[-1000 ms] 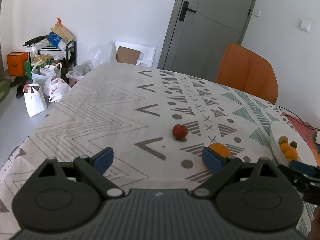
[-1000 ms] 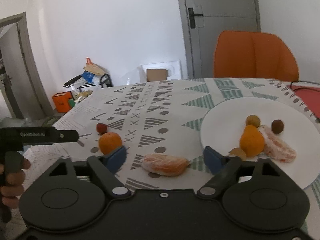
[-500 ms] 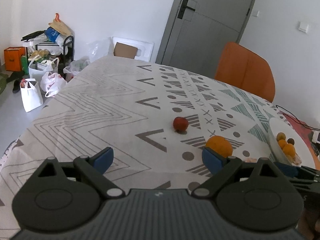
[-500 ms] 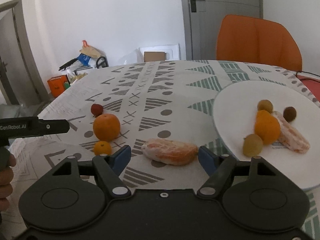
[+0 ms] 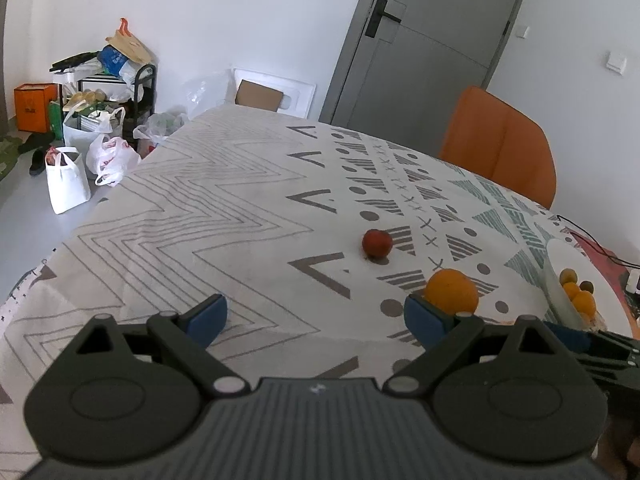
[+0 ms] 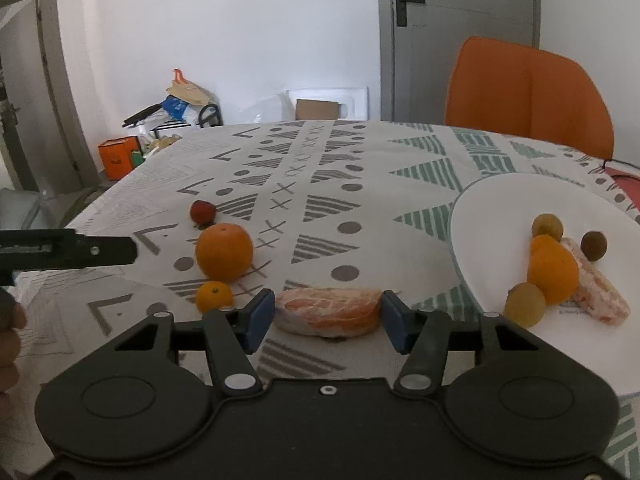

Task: Organize fruits
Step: 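Close the right gripper around the peeled mandarin on the cloth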

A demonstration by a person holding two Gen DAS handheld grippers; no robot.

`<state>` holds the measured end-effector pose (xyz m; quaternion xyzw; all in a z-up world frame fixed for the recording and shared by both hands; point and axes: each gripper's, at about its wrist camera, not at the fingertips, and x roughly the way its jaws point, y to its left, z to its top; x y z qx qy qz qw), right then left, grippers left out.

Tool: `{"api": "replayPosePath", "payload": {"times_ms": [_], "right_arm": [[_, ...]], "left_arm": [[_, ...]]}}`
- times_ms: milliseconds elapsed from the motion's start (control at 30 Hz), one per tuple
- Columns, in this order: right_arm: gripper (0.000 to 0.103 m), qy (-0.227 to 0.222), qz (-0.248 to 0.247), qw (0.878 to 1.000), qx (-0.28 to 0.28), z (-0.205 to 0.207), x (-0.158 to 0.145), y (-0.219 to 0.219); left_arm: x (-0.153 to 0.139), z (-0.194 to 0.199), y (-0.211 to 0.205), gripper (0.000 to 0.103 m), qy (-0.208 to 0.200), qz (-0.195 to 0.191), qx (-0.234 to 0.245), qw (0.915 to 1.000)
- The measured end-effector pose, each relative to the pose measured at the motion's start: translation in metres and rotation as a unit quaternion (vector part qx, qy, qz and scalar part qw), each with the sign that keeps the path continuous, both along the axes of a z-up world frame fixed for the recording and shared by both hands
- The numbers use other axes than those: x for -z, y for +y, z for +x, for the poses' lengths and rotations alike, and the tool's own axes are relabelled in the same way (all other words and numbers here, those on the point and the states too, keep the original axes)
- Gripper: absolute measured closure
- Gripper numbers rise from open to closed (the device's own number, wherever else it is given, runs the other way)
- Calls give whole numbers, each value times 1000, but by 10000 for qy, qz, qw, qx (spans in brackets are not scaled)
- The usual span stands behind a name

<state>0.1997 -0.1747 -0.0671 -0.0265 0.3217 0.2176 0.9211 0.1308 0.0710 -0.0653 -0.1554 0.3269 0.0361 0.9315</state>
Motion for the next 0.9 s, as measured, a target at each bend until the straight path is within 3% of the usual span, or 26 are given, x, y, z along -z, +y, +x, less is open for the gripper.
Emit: {"api": "replayPosePath", "payload": {"times_ms": [367,467,567,600,633,667,767,833,900], "right_arm": [[38,-54,-96,9999,-99,3,4,9],[43,-119,-135,9998,-108,1,4,9],[60,-210,-27,9998,-72,-2,0,3],[82,-236,-4,9997,-52,-3,-3,1],[94,-169,69,9998,-70,-1,-5,-3],[94,-115,146,9998,-82,0,-6,-6],[86,-30,224,9997,-98,0,-5,-12],[52,-22,308,9994,-179,-4,-5,-14],[36,-95,324,9991,-272,-8,-5,-14]], "left_arm": [[0,0,-7,9,-17,62,141,9999],[0,1,-10,9,3,75,192,9998],[-1,1,-16,9,12,124,261,9996],[-2,1,-18,9,-6,132,292,9995],[-3,1,-21,9,-28,141,321,9994],[-4,1,-23,9,-46,150,347,9993],[-6,3,-30,9,-70,177,420,9989],[-5,4,-34,9,-58,175,430,9989],[-5,4,-35,9,-42,183,437,9989]]}}
